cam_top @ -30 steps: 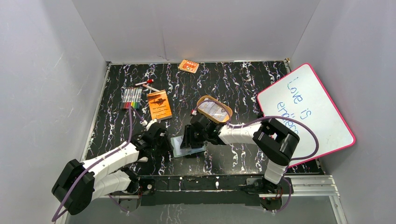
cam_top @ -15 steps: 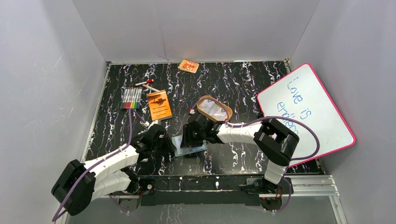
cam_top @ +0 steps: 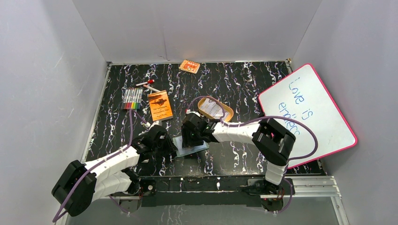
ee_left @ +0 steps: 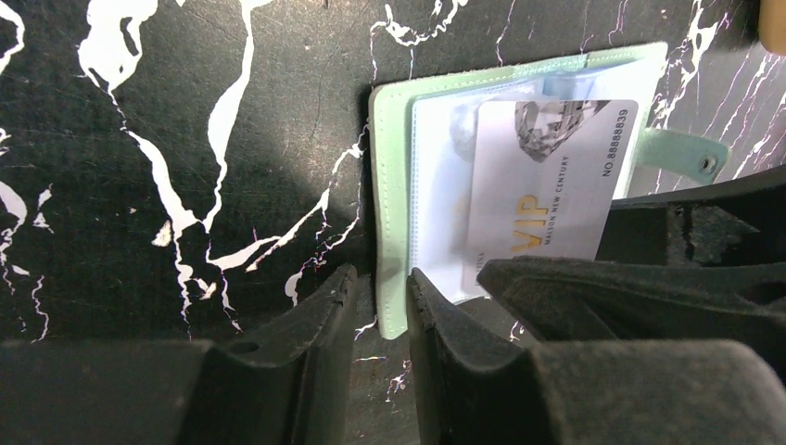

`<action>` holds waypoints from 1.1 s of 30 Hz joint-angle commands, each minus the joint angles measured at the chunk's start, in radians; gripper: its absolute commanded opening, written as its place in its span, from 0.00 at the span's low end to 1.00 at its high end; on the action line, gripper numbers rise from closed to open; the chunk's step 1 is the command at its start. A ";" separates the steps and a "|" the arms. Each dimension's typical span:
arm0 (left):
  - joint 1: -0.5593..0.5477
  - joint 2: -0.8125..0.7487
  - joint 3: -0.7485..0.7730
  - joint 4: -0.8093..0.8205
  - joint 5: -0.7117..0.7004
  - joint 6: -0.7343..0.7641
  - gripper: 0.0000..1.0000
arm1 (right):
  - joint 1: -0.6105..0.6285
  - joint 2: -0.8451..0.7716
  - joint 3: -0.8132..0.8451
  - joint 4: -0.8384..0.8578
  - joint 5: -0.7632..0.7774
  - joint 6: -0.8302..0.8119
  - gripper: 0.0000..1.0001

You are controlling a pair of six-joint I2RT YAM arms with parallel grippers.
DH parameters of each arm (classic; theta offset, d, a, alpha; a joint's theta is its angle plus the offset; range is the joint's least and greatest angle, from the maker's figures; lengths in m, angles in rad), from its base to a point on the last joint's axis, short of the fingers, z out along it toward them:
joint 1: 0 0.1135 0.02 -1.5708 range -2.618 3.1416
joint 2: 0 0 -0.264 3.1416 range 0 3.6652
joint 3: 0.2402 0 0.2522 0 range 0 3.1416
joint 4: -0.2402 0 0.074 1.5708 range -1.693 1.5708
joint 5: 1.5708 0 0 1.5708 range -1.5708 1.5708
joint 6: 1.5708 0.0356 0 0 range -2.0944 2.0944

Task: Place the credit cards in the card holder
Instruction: Insert the credit card into the card holder.

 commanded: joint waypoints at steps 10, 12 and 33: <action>-0.002 -0.023 -0.011 -0.019 -0.017 -0.008 0.24 | 0.003 -0.056 0.043 -0.067 0.124 -0.043 0.57; -0.002 -0.022 -0.011 -0.018 -0.017 -0.006 0.24 | 0.007 -0.069 0.038 -0.055 0.135 -0.050 0.57; -0.002 -0.011 -0.009 0.009 -0.005 -0.011 0.24 | 0.038 -0.039 0.070 -0.056 0.162 -0.112 0.57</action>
